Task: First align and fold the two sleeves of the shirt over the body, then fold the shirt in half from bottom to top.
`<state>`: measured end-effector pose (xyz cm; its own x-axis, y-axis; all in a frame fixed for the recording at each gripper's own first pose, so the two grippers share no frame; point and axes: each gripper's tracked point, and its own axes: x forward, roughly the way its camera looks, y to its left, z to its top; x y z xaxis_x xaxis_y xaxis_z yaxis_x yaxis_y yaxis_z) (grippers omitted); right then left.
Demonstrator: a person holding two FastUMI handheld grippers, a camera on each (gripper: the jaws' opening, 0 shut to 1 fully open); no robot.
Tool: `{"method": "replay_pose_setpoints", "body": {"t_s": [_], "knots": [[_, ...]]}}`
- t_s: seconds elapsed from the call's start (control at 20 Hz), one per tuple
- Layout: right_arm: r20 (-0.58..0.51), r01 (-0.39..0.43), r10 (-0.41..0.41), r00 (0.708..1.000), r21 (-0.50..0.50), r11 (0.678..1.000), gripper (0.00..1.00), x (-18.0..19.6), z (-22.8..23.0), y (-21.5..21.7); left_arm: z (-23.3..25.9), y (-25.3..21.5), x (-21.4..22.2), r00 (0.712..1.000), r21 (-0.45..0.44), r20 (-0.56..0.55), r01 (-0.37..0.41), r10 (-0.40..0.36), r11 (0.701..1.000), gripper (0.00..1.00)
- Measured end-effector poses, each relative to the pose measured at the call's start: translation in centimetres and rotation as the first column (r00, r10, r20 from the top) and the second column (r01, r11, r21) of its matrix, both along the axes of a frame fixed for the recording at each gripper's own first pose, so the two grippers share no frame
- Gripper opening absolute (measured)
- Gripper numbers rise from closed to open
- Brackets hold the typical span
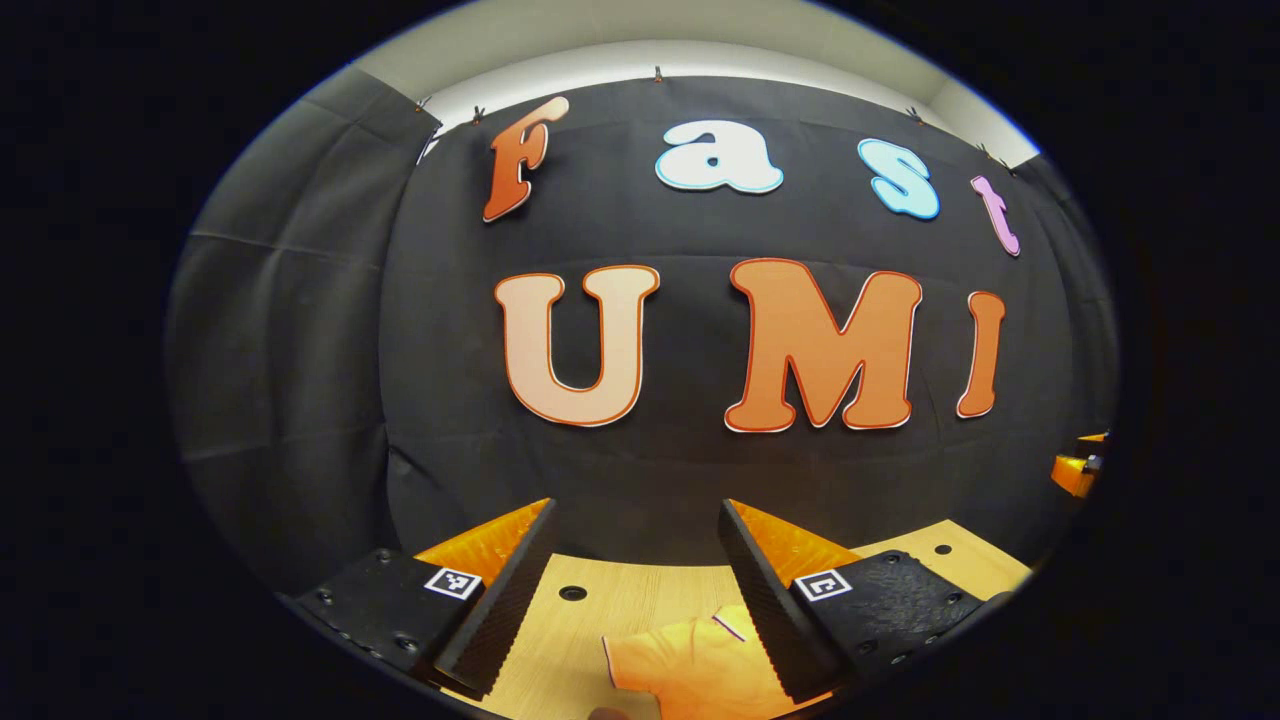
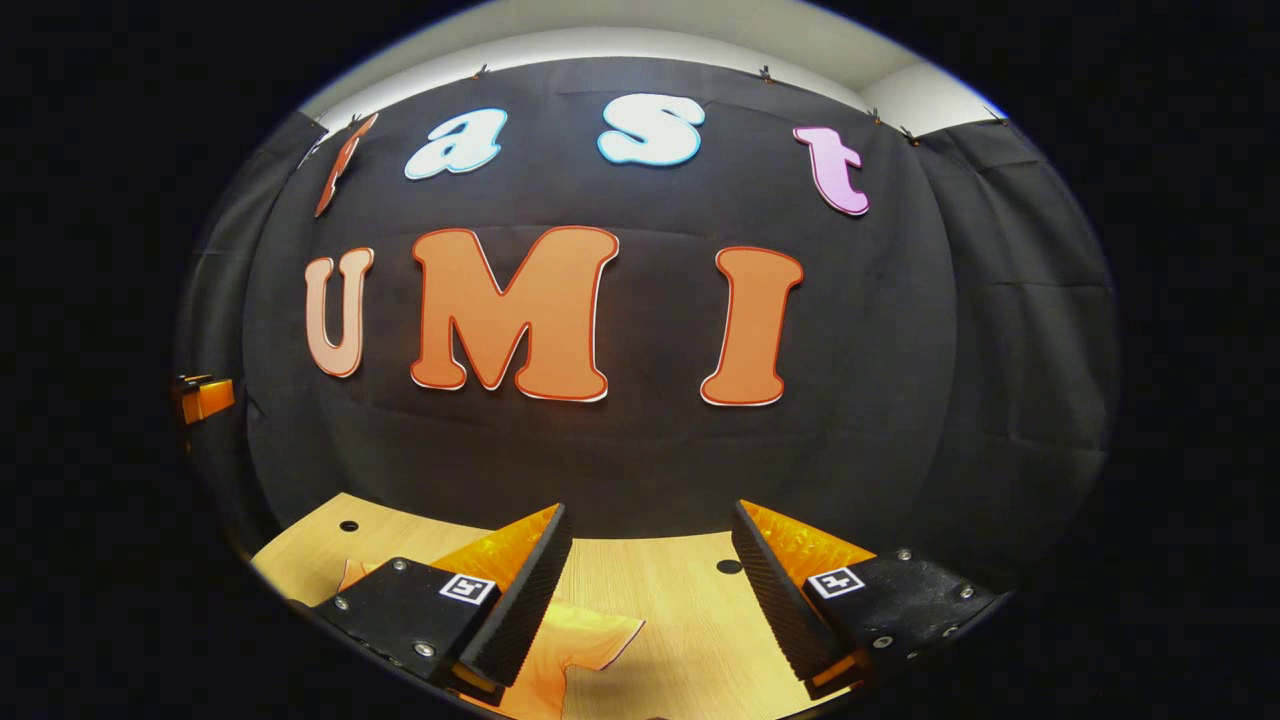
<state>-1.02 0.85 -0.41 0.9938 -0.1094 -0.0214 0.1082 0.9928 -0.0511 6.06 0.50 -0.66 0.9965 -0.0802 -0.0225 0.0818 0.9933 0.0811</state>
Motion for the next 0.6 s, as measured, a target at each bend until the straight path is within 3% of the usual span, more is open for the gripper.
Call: {"method": "replay_pose_setpoints", "body": {"t_s": [0.6], "knots": [[-0.048, 0.035, -0.034, 0.998, 0.016, 0.999, 0.98, 0.4, -1.0, 0.8, -0.8, 1.4, 1.4, 1.000, -0.013, -0.020, 0.005, -0.005, 1.000, 0.98]]}}
